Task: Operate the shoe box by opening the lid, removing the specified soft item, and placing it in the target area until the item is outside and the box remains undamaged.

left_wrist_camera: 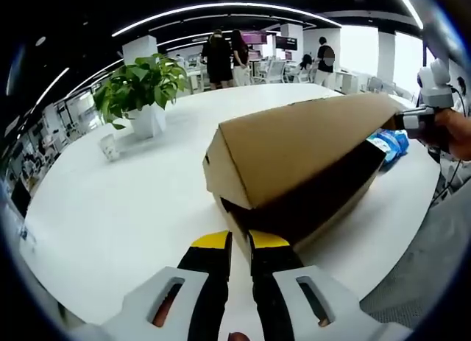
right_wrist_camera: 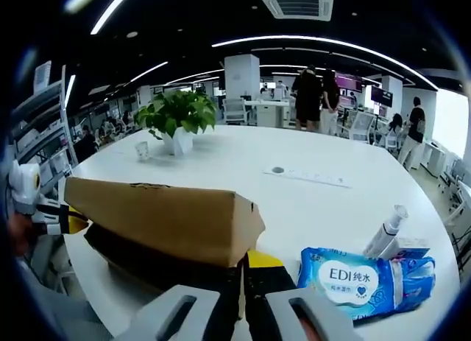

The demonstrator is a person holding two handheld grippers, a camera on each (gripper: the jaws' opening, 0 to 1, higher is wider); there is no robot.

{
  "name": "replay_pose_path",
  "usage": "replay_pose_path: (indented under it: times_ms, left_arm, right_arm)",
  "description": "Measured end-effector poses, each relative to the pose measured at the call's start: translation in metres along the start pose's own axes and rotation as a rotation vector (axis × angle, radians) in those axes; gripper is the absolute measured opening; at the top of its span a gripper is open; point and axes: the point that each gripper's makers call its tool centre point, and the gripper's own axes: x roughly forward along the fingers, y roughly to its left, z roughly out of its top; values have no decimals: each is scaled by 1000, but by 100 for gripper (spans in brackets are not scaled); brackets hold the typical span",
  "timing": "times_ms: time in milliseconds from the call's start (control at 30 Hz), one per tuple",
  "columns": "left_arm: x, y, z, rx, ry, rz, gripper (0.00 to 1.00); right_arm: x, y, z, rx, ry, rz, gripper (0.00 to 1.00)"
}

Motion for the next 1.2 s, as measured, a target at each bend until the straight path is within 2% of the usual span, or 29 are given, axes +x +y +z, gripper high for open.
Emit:
replay_pose_path:
  times_ms: [133, 267, 500, 767, 1033, 1200]
  left_arm:
    - [-1, -3, -1, -1, -12, -13, 7]
    - [0, -2, -6, -45, -7, -17, 6]
    - [0, -5, -8, -33, -9, -18, 5]
    - [-3, -2, -13, -58, -4, -7, 4]
    - [-3, -2, -22, -80, 8, -13, 3]
    - [-4, -4, -20, -85, 8, -18, 2]
  right_arm:
    - [1, 0, -5, 8, 6, 2, 0]
    - [2, 0, -8, 13, 10, 1, 0]
    - [2, -2, -18, 27, 27, -1, 0]
    - [1, -2, -34, 39, 53, -4, 0]
    - [2, -2, -42, 55, 67, 3, 0]
    - [2, -5, -47, 70, 85, 0, 0]
